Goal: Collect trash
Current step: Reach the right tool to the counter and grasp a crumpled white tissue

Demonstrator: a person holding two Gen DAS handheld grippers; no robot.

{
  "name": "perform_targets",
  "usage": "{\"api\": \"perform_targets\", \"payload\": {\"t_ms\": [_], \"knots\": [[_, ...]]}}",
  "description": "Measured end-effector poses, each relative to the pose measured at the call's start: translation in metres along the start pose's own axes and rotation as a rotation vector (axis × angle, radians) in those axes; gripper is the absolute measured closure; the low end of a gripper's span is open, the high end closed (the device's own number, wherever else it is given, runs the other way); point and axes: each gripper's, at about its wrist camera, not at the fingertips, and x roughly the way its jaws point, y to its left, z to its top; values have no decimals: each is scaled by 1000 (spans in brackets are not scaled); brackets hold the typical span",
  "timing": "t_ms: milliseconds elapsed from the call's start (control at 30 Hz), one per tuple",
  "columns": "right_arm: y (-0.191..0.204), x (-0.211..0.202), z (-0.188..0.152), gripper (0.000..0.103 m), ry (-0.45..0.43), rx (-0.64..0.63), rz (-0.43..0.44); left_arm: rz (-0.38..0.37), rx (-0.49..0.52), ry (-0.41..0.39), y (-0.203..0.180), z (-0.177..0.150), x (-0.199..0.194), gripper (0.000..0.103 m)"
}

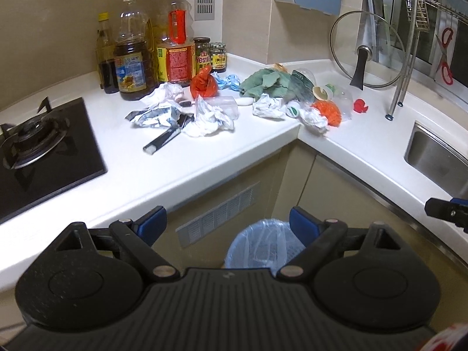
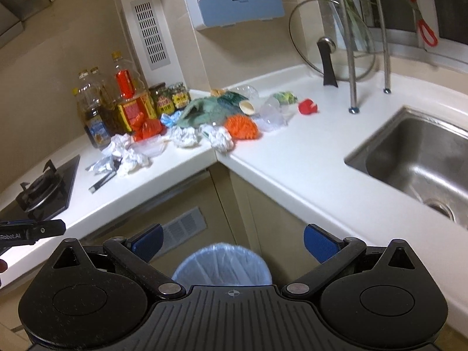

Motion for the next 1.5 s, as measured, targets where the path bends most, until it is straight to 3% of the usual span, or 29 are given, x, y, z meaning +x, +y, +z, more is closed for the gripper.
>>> {"api": "perform_targets", "payload": {"t_ms": [333, 733, 1167, 1500], "knots": [[7, 82, 45, 13, -21, -3, -17, -46, 45, -5, 20, 57, 79, 17], [39, 188, 86, 21, -33, -89, -35, -14, 41, 30, 81, 90, 150, 22], [40, 267, 104, 44, -25, -145, -137, -5, 45, 65, 114, 101, 194, 24], [34, 283, 103, 77, 2, -167, -133, -44, 56, 97, 119, 100, 210, 31]]}}
